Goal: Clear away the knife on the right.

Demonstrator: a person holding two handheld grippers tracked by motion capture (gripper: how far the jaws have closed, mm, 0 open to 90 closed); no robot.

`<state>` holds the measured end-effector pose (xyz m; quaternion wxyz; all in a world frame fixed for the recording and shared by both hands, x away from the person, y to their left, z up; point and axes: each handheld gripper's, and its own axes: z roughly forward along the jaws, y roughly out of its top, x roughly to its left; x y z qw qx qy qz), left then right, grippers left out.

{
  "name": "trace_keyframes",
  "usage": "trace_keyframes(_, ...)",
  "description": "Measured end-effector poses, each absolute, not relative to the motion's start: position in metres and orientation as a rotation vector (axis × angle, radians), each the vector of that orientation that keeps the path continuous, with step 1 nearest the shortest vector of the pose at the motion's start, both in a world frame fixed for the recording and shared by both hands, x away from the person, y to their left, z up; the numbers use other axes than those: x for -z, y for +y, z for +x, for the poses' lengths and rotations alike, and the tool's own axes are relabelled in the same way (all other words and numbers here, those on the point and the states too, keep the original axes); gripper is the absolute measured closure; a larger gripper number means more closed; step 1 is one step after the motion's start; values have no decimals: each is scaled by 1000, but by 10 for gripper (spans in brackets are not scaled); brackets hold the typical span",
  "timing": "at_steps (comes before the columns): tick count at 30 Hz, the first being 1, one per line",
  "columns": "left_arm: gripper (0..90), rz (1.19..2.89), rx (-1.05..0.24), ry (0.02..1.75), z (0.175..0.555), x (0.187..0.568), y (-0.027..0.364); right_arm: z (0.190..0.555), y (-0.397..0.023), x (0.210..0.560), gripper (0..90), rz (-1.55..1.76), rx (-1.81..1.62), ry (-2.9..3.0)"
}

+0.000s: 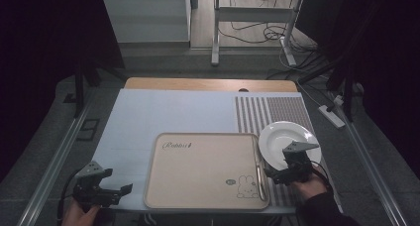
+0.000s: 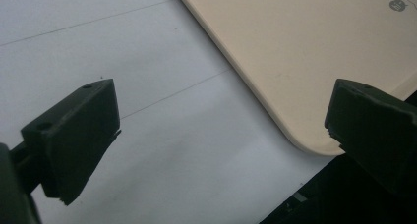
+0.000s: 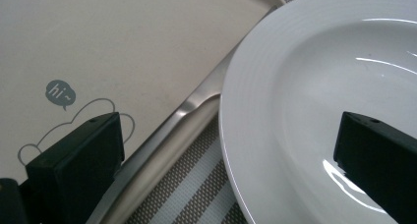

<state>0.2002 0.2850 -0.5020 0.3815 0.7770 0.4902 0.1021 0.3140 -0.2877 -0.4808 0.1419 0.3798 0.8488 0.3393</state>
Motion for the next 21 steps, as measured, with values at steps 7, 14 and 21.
trace_keyframes(7,13,1982,-261,1251,200,502,285,306,-300,481,0,1142,-995,2418)
trace_keyframes(14,12,1982,-261,1250,200,502,285,300,-309,483,0,1180,-994,2390)
trace_keyframes(21,12,1983,-261,1249,200,502,285,294,-317,485,0,1209,-988,2374)
